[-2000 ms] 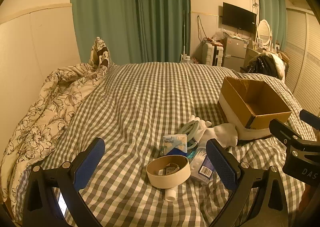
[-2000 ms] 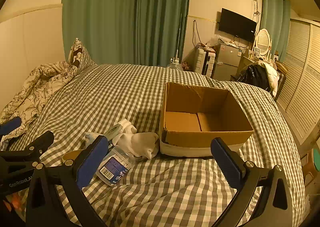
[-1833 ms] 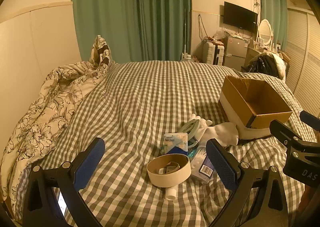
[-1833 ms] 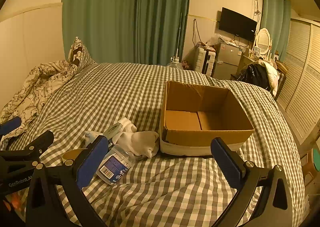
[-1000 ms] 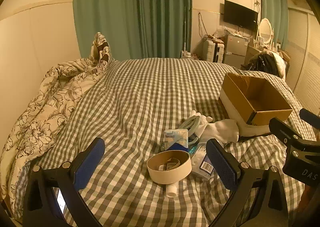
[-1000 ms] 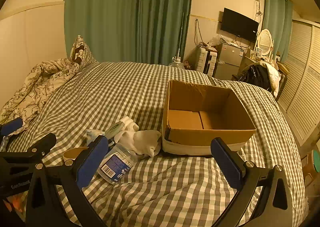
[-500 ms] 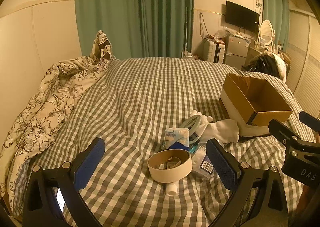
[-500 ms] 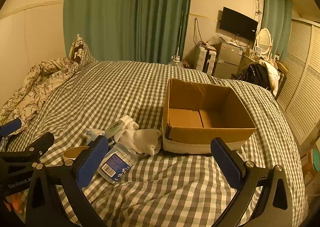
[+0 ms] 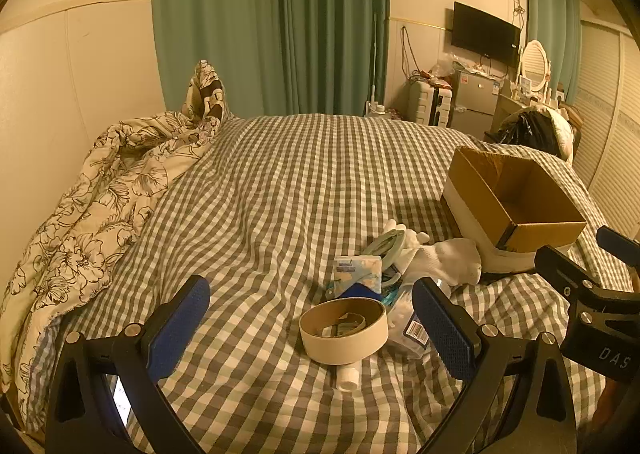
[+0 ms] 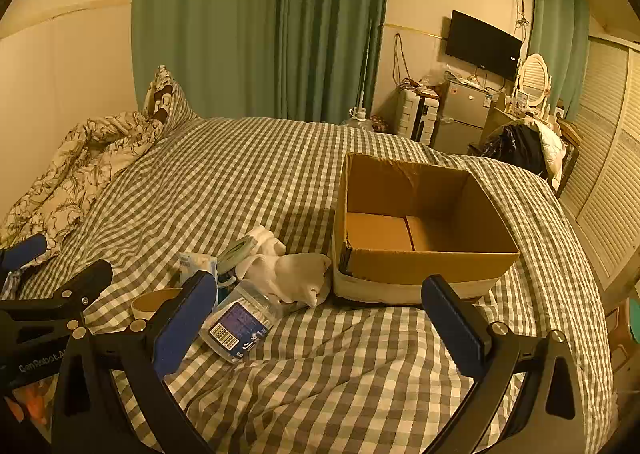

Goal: Organize objects

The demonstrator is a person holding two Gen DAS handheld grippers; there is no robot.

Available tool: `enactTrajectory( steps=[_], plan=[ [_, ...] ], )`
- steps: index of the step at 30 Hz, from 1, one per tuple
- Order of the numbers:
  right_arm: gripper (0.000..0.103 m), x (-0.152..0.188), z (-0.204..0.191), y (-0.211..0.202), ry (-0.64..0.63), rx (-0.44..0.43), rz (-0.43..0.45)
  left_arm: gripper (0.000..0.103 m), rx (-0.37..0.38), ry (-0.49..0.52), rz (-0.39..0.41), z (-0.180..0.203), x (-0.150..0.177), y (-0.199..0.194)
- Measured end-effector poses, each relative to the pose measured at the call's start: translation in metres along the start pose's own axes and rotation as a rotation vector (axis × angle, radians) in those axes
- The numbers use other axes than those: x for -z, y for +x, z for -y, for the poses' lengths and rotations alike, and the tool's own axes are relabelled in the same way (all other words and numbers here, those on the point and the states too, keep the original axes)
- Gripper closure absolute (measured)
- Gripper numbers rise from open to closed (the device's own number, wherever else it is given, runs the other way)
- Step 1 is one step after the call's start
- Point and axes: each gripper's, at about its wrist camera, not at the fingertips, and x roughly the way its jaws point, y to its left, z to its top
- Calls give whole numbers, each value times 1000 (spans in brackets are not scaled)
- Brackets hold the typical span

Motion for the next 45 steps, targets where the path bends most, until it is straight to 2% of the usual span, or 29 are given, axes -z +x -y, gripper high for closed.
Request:
enactTrajectory(
  steps=[11,21,26,35,36,37,40,43,45],
  plan=[
    [0,4,-5,14,-7,1,-46,0,-2,-4,-62,-9,6,21],
    [0,12,-2,42,11,6,-133,0,26,36,-226,-3,27,65],
    [0,16,-2,60,25,-4,-188,0,69,18,-322,-1,35,90],
    [0,20,-6,86,42,-24,-269,0,219,10,-456,11,37,134],
    [0,21,-6,88,43,-23,-274,4,231,9,-467,12,38,138],
    [0,21,-6,90,44,-23,-281,14,229,4,-469,10,38,140],
    [0,21,-7,95,47,-21,-296,15,253,-40,-450,-1,38,136],
    [0,21,-11,100,45,-26,-312,15,204,-52,-374,-14,32,117],
    [0,21,-16,104,34,-22,-326,15,127,-7,-317,-20,27,106]
  ],
)
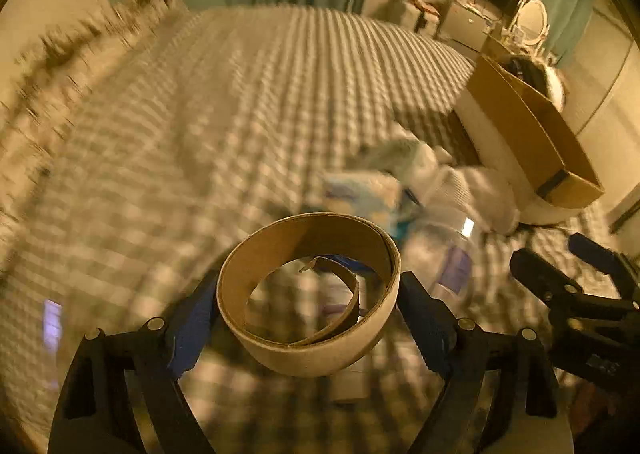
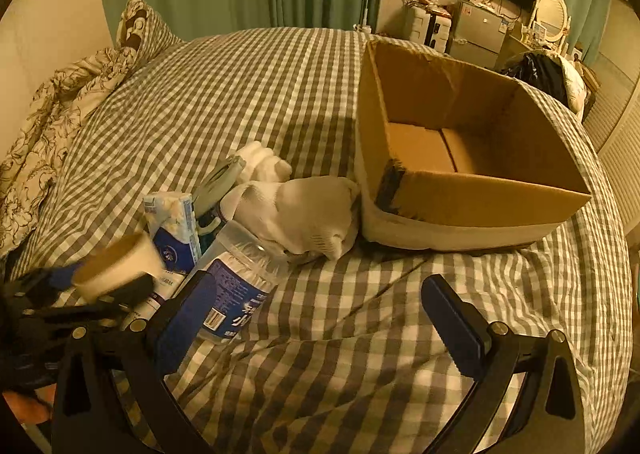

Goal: Organize objects
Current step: 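Move the left gripper to the beige tape roll while the right gripper reaches the clear floss jar, then close the left gripper on the tape roll while the right gripper grasps the floss jar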

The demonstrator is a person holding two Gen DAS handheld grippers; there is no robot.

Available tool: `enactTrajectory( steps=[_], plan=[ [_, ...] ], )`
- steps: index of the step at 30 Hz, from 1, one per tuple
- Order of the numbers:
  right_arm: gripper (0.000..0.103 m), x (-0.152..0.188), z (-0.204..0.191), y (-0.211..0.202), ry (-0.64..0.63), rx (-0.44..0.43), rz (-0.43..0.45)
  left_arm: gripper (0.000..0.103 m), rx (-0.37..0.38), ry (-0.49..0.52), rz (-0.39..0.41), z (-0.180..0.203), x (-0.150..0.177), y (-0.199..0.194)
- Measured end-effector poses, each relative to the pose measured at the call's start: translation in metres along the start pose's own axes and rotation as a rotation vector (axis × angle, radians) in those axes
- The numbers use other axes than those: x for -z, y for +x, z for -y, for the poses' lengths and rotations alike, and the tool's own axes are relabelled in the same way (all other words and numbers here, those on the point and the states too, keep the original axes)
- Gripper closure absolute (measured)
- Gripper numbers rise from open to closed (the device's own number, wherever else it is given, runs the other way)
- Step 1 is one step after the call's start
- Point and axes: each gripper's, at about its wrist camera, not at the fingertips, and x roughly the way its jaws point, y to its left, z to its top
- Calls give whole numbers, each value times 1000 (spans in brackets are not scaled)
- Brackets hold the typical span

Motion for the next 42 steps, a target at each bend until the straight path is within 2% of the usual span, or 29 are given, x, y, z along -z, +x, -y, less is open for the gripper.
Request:
enactTrajectory(
  steps=[3,6,14,17,19,20,25,28,33,37,42],
  plan=[
    [0,-1,-14,16,-36,18,-42,15,-65,14,33,-9,-2,-5],
    [0,1,-31,34,-76,3,-84,15,-63,-10,26,-18,0,-1],
    [2,2,-42,78,-22,-130,-215,15,-74,7,36,-14,0,-11],
    [14,3,-45,83,-18,-181,-237,15,-73,-8,34,-15,3,-16],
    [27,6,-51,85,-40,-207,-249,15,-75,-10,36,-16,4,-22],
    [28,9,-54,83,-53,-202,-245,15,-76,-9,40,-16,5,-25],
    [30,16,-59,61,-94,-156,-174,15,-72,-10,67,-15,10,-44],
    [32,17,-58,33,-126,-107,-84,15,-73,-4,86,-11,11,-56],
    [37,13,-49,-17,-130,-98,58,15,-59,14,132,4,2,-78],
    [41,4,-30,-46,-94,-106,127,15,-25,46,176,29,-13,-94],
    [43,-15,19,-91,-35,-68,249,15,30,83,215,67,-46,-104]
  ],
)
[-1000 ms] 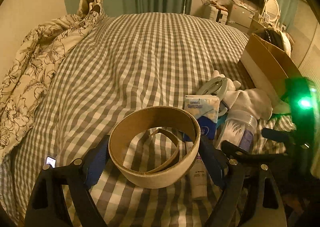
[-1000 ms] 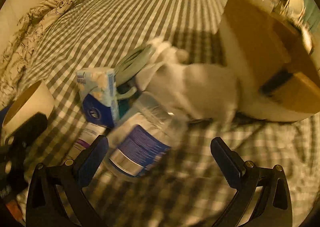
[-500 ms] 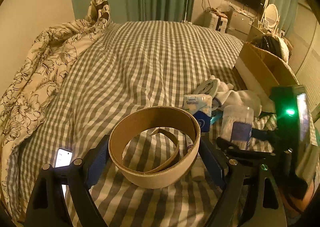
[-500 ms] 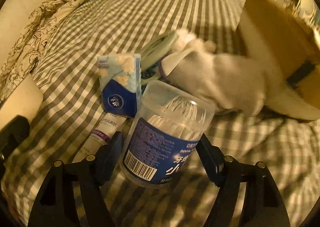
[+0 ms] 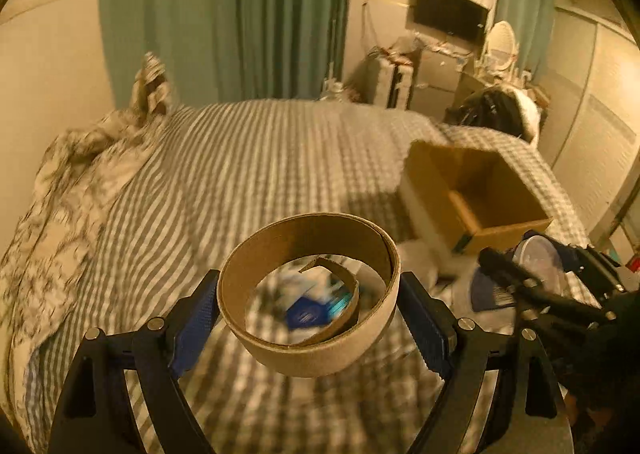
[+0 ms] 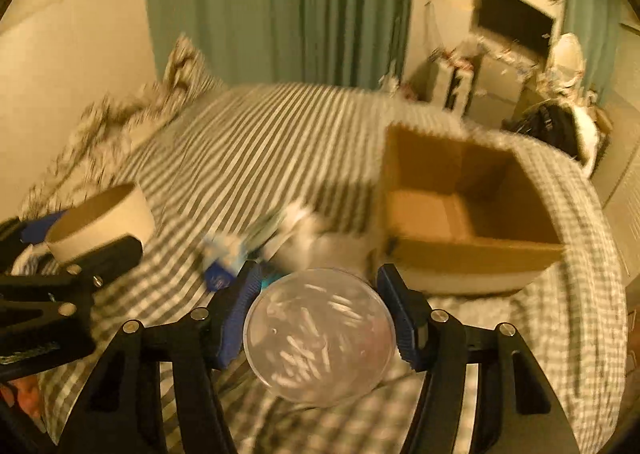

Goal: Organize objects
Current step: 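Carry the tape roll and floss jar into the cardboard box and open both grippers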

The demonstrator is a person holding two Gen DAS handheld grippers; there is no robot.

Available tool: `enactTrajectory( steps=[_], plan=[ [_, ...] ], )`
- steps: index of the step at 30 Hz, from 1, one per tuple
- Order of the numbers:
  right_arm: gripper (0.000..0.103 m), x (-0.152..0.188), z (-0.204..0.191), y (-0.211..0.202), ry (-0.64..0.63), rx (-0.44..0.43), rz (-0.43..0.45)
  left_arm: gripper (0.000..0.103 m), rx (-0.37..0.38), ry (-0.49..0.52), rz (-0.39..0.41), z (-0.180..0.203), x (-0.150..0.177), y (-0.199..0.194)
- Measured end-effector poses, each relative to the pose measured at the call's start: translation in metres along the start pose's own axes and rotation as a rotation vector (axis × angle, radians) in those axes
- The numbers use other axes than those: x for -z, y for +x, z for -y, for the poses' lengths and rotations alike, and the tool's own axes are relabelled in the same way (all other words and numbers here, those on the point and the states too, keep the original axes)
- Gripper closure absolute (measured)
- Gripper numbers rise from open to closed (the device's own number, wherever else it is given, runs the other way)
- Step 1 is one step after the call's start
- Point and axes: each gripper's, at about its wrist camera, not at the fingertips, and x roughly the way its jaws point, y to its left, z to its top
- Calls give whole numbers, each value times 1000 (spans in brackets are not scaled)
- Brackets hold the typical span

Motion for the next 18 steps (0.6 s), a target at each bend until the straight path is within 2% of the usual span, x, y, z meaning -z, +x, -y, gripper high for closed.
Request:
enactTrajectory(
  steps=[4,9,12,18],
  plan=[
    [43,-31,39,-21,29,34,73,15,37,39,30,35,-33,8],
    [43,-73,91,-19,60,69,118,15,96,109,45,86,-76,36],
    [43,-87,117,-2,79,83,116,15,115,143,34,110,-90,62],
    [43,-86,156,49,122,90,61,15,160,193,-21,145,-95,128]
  ],
)
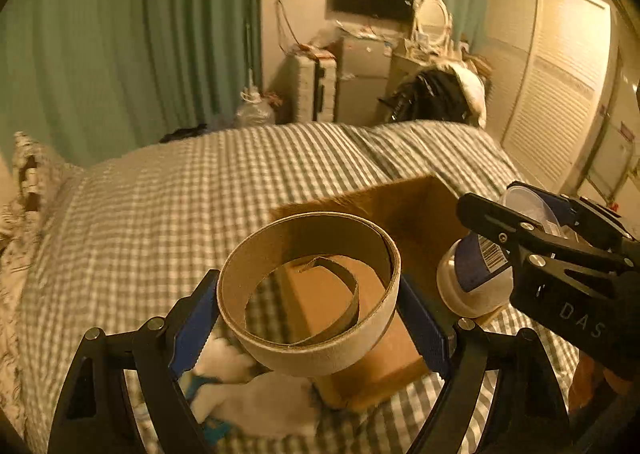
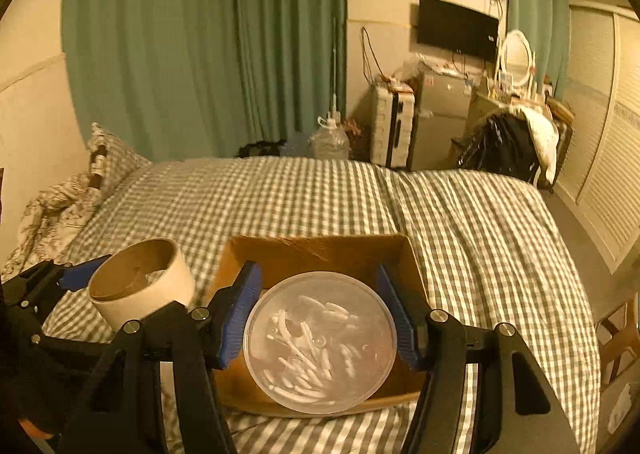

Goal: Organize objects
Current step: 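Carry the tape roll and floss jar into the cardboard box and open both grippers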

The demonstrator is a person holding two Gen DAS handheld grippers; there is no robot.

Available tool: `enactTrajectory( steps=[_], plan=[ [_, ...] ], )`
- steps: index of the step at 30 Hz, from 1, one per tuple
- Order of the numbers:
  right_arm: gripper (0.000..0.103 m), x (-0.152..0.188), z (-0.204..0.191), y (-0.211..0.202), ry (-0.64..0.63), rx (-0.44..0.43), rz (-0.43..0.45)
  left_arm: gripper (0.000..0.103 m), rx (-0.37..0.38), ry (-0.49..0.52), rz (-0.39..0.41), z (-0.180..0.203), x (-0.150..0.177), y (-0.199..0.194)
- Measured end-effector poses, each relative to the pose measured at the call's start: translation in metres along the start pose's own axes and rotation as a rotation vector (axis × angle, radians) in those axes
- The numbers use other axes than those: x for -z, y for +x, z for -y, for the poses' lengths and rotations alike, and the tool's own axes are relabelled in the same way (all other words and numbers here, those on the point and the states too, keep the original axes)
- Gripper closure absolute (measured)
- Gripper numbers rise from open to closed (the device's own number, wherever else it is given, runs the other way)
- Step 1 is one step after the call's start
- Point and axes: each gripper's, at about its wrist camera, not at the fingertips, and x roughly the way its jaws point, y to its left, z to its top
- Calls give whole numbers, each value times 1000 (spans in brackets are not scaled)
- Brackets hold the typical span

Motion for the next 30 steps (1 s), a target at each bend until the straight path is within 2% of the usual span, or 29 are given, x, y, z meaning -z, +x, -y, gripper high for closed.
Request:
enactTrajectory(
  steps=[5,8,9,10,16,21,30],
  plan=[
    [43,13,26,28,53,-4,-39,13,60,1,-16,8,3,29],
    [43,16,36,32,83,1,-47,7,35,14,0,11,4,32],
    [37,15,38,30,86,7,-38,1,23,22,9,14,4,29],
    [29,16,38,25,89,18,-23,0,12,33,20,15,5,25],
    [24,4,29,-15,74,47,44,0,-8,33,62,12,1,-10],
    [23,1,8,-58,37,53,76,0,-26,7,117,-2,1,-60],
    [23,13,-58,-124,-72,16,111,0,-104,-49,165,-44,25,-130]
  ],
)
